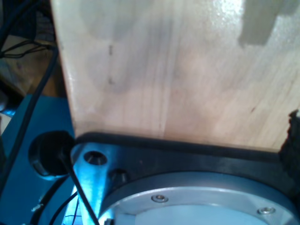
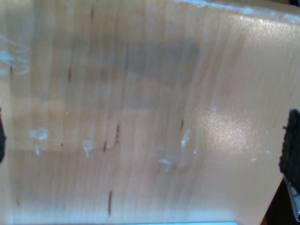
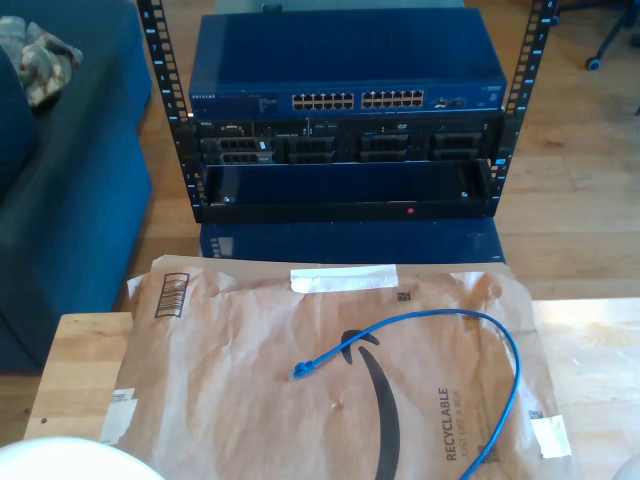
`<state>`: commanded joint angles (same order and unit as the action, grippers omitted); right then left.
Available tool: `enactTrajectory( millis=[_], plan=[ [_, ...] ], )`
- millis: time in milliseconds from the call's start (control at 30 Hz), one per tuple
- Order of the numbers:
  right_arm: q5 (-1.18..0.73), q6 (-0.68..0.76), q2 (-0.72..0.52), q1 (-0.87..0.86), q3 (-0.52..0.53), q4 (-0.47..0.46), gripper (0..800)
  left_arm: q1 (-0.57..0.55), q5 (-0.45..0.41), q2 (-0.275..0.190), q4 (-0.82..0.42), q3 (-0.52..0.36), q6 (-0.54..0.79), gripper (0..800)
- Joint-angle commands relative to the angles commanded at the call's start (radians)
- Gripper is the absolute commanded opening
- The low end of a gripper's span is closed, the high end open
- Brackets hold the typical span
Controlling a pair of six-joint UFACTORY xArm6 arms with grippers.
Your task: Grab the cable and plug it in
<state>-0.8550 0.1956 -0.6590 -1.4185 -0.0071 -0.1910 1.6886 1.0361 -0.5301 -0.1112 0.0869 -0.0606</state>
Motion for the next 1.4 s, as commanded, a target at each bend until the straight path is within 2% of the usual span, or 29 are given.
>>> enactTrajectory(
  millis=[367,567,633,800,900,1067,1200,1400],
  plan=[
    [0.0,0.002,0.0,0.0,0.0,0.0,799,0.0,-0.002,0.0,0.0,0.0,-0.002,800],
    [-0.061,0.008,-0.031,0.002,-0.043,0.003,798,0.003,0.009,-0.011,-0.005,0.012,-0.003,800],
    [-0.117,0.012,-0.037,0.002,-0.078,0.012,794,0.002,0.038,-0.011,-0.006,0.029,-0.005,800],
    [-0.21,0.123,-0.044,0.029,-0.155,0.035,794,-0.002,0.192,-0.034,-0.003,0.12,-0.018,800],
    [-0.216,0.203,-0.046,0.089,-0.189,0.034,794,-0.014,0.212,-0.041,0.0,0.173,-0.084,800],
    [-0.219,0.222,-0.046,0.12,-0.262,0.037,794,-0.095,0.224,-0.048,0.002,0.233,-0.172,800],
    [-0.245,0.265,-0.046,0.175,-0.328,0.089,794,-0.198,0.328,-0.049,0.005,0.302,-0.229,800],
    [-0.256,0.483,-0.044,0.39,-0.391,0.097,794,-0.381,0.388,-0.049,0.005,0.379,-0.387,800]
  ],
)
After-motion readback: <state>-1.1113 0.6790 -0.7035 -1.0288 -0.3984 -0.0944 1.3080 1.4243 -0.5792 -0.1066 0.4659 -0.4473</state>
